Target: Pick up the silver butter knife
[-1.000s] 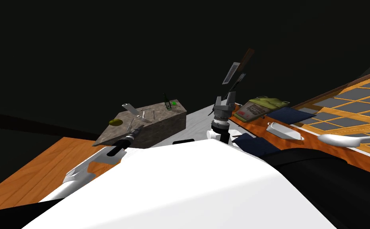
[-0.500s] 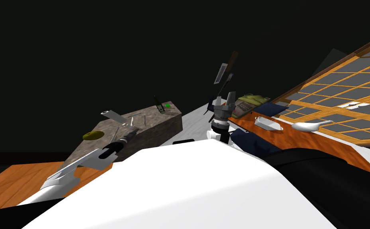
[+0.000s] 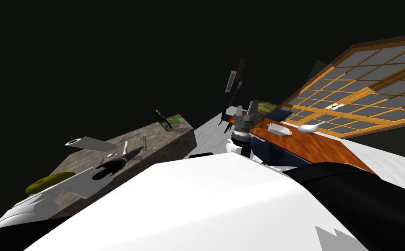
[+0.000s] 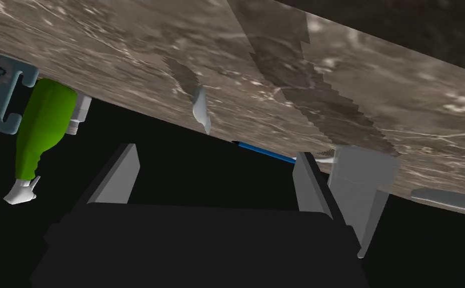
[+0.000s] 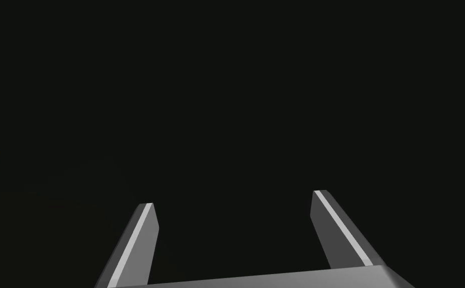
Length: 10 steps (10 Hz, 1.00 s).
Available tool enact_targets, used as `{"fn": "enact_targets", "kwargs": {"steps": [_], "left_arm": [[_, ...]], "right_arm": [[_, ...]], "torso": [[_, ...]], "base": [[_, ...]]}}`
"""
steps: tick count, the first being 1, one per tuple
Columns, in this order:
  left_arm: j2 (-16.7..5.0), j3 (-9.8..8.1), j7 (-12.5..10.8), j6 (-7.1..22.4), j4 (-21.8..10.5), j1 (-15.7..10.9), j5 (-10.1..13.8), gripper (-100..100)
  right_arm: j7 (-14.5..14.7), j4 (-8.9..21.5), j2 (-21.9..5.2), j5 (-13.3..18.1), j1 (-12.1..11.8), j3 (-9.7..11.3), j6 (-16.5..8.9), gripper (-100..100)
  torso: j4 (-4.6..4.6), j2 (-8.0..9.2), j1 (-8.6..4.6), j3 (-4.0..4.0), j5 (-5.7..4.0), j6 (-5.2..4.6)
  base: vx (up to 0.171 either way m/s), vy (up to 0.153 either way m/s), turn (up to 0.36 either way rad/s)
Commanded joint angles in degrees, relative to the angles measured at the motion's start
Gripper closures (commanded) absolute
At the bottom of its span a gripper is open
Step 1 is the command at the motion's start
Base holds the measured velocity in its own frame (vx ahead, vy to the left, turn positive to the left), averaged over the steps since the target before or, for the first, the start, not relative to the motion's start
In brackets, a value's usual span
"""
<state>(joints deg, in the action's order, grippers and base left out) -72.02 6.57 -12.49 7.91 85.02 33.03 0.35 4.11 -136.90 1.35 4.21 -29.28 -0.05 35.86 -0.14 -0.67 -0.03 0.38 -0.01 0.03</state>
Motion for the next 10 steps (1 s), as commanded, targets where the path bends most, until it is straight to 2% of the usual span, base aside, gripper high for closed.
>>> {"fn": "enact_targets", "kwargs": {"steps": [1,3,4,5,6,7,8,9,10], "left_arm": [[-1.58,0.95,0.68,0.10,-2.17,1.25,0.34,-100],[-3.61,2.35,1.15,0.55,-4.03,2.41,1.12,-100],[-3.61,2.35,1.15,0.55,-4.03,2.41,1.12,-100],[-5.02,3.58,1.54,0.85,-5.45,3.44,1.75,-100],[-5.49,4.09,1.69,0.95,-5.97,3.87,1.99,-100],[-5.02,4.06,1.60,0.85,-5.76,3.06,1.82,-100],[-5.09,4.04,1.64,0.94,-5.76,3.18,1.83,0],[-3.33,4.55,2.09,1.06,-7.70,2.04,1.78,-100],[-2.63,4.75,2.27,1.11,-8.47,1.60,1.76,-100]], "right_arm": [[0.00,0.00,0.00,0.00,0.00,0.00,0.00,0],[0.00,0.00,0.00,0.00,0.00,0.00,0.00,0],[0.00,0.00,0.00,0.00,0.00,0.00,0.00,0],[0.00,0.00,0.00,0.00,0.00,0.00,0.00,0],[0.00,0.00,0.00,0.00,0.01,0.00,0.00,0],[0.00,0.00,0.00,0.00,0.01,0.00,0.00,0],[0.00,0.00,0.00,0.00,0.01,0.00,0.00,0],[0.00,0.00,0.00,0.00,0.01,0.00,0.00,0],[0.00,0.01,0.00,0.00,0.02,0.00,-0.01,0]], "torso": [[0.00,0.00,0.00,0.00,0.00,0.00],[0.00,0.05,0.02,-0.02,0.02,0.01],[0.03,0.19,0.00,-0.10,0.01,0.02],[0.08,0.39,0.00,-0.22,0.01,0.07],[0.08,0.36,0.00,-0.21,0.01,0.02],[0.07,0.34,0.07,-0.19,0.02,0.04],[0.11,0.52,0.02,-0.29,0.02,0.07],[0.15,0.68,-0.04,-0.38,0.00,0.08],[0.17,0.76,0.03,-0.43,0.02,0.03]], "base": [[0.199,0.007,-0.244],[0.150,0.005,-0.220],[0.077,0.016,-0.043],[0.103,0.013,-0.167],[0.116,0.037,-0.190],[0.047,0.025,-0.031],[0.009,0.004,0.003],[-0.006,0.029,-0.184],[-0.023,0.046,-0.223]]}}
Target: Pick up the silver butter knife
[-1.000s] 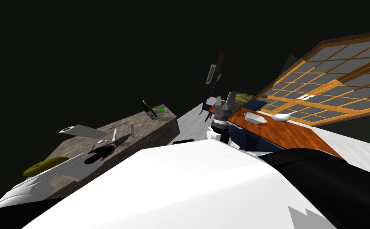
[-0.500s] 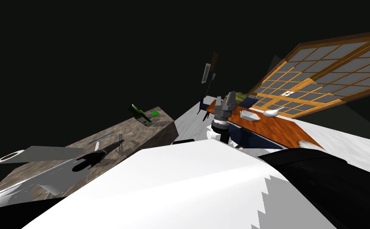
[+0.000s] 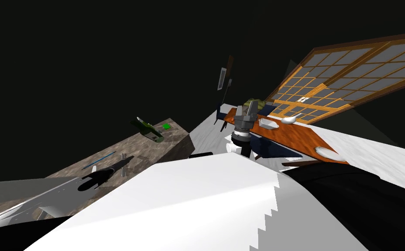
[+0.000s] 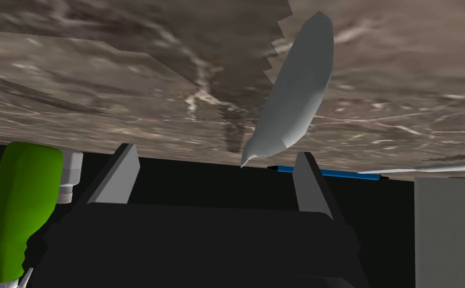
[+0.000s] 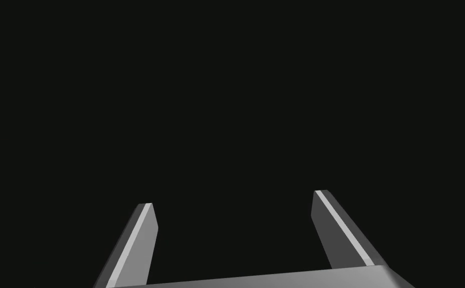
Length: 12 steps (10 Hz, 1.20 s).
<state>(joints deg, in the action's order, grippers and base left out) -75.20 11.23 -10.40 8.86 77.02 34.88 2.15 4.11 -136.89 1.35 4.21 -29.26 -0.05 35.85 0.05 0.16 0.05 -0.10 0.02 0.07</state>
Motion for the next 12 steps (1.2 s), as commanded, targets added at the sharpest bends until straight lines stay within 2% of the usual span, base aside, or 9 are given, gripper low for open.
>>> {"fn": "enact_targets", "kwargs": {"steps": [1,2,3,7,8,9,11,12], "left_arm": [[1.61,0.40,0.45,0.24,-1.63,-0.93,-0.07,-100],[1.17,0.09,0.31,0.22,-0.84,-0.46,-0.19,-100],[1.28,0.09,0.38,0.28,-0.93,-0.50,-0.22,100],[1.27,0.09,0.36,0.36,-0.98,-0.46,-0.21,100],[1.26,0.09,0.36,0.38,-0.99,-0.45,-0.21,0],[-0.15,-0.11,0.00,0.11,0.31,0.19,-0.02,100],[-1.90,-0.62,-0.45,-0.02,2.25,1.30,0.03,100],[-1.25,-0.14,-0.18,0.00,1.28,0.58,0.03,100]], "right_arm": [[0.00,0.00,0.00,0.00,0.00,0.00,0.00,0],[0.00,0.00,0.00,0.00,0.00,0.00,0.00,0],[0.00,0.00,0.00,0.00,-0.01,0.00,0.00,0],[0.00,0.00,0.00,0.00,-0.01,0.00,0.00,0],[0.00,0.00,0.00,0.00,-0.01,0.00,0.00,0],[0.00,0.00,0.00,0.00,-0.01,0.00,0.00,0],[0.00,0.00,0.01,0.00,-0.01,0.00,0.00,0],[0.00,0.00,0.01,0.00,-0.01,0.00,0.00,0]], "torso": [[0.00,0.00,0.00,0.00,0.00,0.00],[0.01,0.06,0.03,-0.04,0.01,0.02],[0.01,0.03,-0.05,-0.02,-0.01,0.05],[0.01,-0.04,-0.16,0.01,-0.02,0.00],[0.01,-0.03,-0.15,0.01,-0.01,0.00],[0.01,-0.03,-0.15,0.00,-0.01,0.00],[0.00,-0.06,-0.32,0.02,-0.05,0.09],[0.00,-0.08,-0.39,0.03,-0.06,0.05]], "base": [[-0.035,0.052,-0.164],[-0.017,0.026,-0.030],[0.000,0.000,0.000],[-0.001,0.001,0.002],[0.000,0.000,0.000],[0.018,-0.024,0.214],[0.028,-0.051,0.177],[0.008,-0.029,0.028]]}}
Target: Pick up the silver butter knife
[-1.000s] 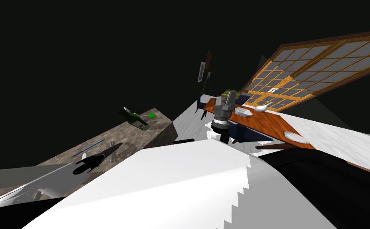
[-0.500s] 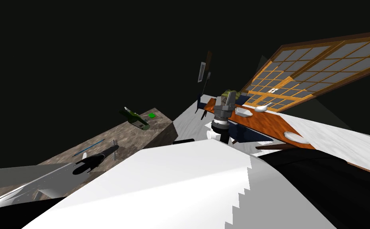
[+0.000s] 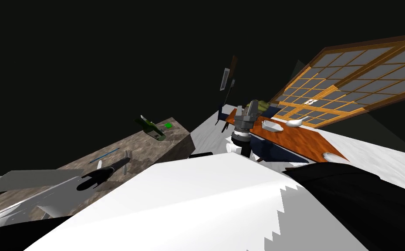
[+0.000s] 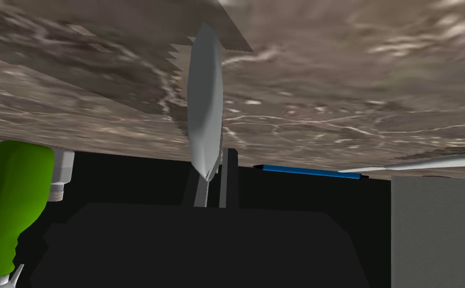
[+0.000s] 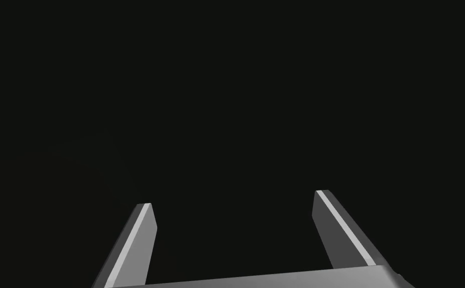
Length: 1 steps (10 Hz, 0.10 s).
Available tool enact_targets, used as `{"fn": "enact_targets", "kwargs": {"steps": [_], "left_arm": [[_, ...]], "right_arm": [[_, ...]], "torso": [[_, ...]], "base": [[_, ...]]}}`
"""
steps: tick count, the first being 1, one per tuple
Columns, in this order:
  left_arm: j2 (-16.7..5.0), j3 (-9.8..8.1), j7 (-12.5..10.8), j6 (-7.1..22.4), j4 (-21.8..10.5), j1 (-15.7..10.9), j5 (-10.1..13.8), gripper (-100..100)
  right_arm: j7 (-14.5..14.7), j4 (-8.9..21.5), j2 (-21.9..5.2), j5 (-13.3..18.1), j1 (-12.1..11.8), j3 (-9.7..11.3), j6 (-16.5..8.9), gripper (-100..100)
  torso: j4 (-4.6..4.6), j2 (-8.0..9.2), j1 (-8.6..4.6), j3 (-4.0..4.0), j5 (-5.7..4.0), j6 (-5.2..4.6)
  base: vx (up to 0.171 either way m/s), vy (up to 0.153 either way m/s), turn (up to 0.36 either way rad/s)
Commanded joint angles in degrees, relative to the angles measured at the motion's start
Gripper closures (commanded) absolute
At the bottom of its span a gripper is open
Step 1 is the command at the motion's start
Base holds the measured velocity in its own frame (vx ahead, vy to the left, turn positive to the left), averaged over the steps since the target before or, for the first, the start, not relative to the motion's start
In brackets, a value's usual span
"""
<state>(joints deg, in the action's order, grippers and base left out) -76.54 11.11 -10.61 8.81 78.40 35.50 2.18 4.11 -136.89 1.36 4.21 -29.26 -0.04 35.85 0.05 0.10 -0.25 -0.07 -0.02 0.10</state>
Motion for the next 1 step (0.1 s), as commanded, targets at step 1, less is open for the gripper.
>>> {"fn": "enact_targets", "kwargs": {"steps": [1], "left_arm": [[0.00,0.00,0.00,0.00,0.00,0.00,0.00,0]], "right_arm": [[0.00,0.00,0.00,0.00,0.00,0.00,0.00,0]], "torso": [[0.00,0.00,0.00,0.00,0.00,0.00]], "base": [[0.001,-0.006,-0.005]]}}
